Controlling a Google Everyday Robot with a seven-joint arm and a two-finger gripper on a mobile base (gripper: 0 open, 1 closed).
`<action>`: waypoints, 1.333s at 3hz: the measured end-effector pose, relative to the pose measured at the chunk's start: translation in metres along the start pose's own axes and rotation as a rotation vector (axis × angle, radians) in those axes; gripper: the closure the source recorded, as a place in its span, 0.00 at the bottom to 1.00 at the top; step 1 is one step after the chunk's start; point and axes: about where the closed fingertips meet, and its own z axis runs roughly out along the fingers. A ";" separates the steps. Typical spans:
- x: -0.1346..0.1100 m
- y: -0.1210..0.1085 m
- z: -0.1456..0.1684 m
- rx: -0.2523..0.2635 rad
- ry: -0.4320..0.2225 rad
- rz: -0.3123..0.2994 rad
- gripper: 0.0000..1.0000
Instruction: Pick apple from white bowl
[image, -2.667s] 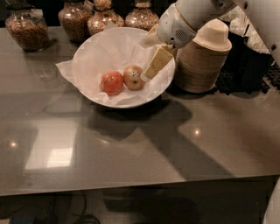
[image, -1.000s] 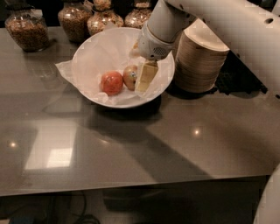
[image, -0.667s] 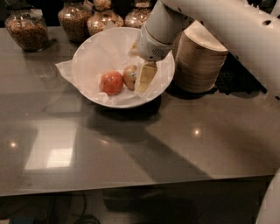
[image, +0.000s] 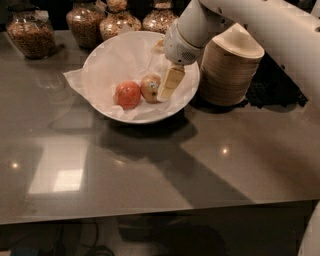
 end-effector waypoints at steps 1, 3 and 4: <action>0.006 -0.005 -0.001 0.026 -0.016 0.008 0.18; 0.012 0.000 0.014 0.007 -0.003 0.003 0.28; 0.016 0.001 0.026 -0.024 -0.022 0.019 0.28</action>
Offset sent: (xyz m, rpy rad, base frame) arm 0.0081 -0.0109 -0.0213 -0.0074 -0.0082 -0.0193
